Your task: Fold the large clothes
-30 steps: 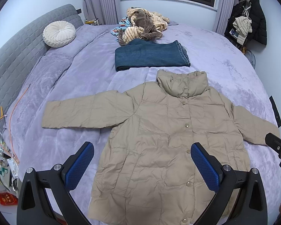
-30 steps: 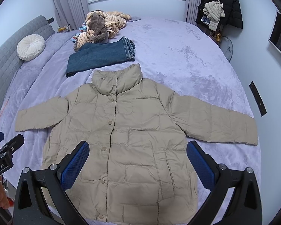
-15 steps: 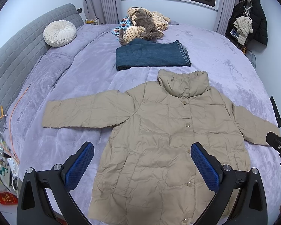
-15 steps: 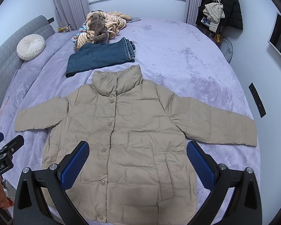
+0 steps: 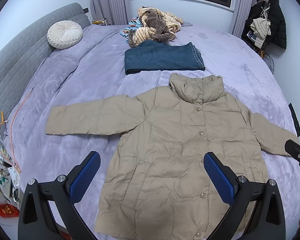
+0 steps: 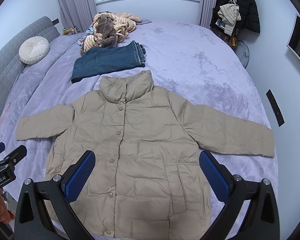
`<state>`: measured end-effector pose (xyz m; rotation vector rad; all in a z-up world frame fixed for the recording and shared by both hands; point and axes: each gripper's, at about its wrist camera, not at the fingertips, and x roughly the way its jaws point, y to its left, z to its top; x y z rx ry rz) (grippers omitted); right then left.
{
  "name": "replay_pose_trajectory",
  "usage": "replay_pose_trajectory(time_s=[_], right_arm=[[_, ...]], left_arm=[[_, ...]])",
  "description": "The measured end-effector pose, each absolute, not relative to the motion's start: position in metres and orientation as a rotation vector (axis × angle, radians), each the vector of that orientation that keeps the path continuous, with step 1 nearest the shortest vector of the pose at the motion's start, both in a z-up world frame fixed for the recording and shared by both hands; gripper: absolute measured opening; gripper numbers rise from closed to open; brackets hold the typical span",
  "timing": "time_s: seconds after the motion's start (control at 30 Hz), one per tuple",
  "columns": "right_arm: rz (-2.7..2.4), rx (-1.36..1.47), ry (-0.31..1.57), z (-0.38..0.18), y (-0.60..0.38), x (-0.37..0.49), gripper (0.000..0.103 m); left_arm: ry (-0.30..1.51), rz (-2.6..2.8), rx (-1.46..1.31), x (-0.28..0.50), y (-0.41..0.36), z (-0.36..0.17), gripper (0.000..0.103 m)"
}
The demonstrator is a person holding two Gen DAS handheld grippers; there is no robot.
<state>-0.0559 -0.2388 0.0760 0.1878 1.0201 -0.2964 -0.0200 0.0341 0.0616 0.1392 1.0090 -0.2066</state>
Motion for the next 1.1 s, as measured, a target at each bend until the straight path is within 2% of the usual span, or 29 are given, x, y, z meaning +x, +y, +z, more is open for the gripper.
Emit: replay_pose_trajectory(time_s=[1.1], right_arm=[[-0.296,0.184,1.018,0.0744,-0.2366,-0.0553,0.103]], left_arm=[[1.016,-0.199,0.135,-0.0186,0.0347,0.0615,0.103]])
